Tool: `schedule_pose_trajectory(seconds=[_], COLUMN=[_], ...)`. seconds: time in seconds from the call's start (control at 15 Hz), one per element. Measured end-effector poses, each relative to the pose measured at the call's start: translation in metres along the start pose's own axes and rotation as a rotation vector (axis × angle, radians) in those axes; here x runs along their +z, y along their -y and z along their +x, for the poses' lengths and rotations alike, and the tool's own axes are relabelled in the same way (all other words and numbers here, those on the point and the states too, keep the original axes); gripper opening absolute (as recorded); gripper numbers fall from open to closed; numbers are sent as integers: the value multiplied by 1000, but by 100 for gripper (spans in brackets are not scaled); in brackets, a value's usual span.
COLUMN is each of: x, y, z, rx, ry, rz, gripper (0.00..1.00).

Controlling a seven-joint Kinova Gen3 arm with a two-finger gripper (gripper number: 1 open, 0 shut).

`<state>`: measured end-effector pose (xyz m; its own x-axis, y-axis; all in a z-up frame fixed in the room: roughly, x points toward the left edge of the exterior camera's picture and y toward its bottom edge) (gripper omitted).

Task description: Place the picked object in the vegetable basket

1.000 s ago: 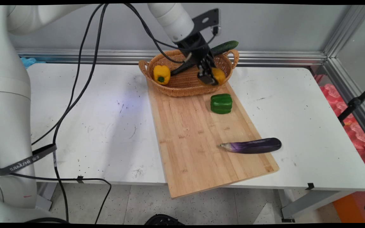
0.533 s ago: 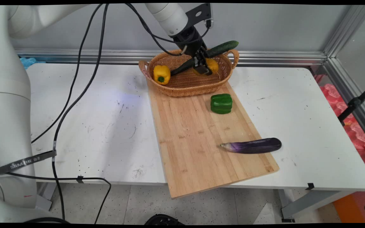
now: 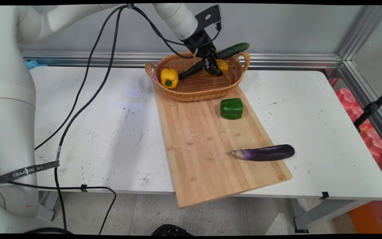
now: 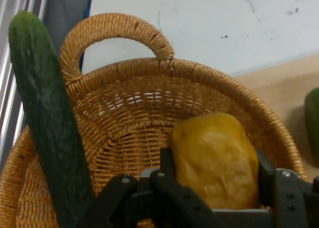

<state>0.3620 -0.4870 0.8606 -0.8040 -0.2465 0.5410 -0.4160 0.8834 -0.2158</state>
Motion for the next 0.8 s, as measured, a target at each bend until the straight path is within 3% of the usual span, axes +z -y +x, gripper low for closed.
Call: schedule_pose_trajectory(seconds=[0.53, 0.6, 0.8], x=[23, 25, 29], y=[0, 0, -2], z=[-6, -6, -6], rx=[-41, -46, -58], ry=[-18, -22, -29], rz=[5, 6, 7], gripper=[0, 100, 100])
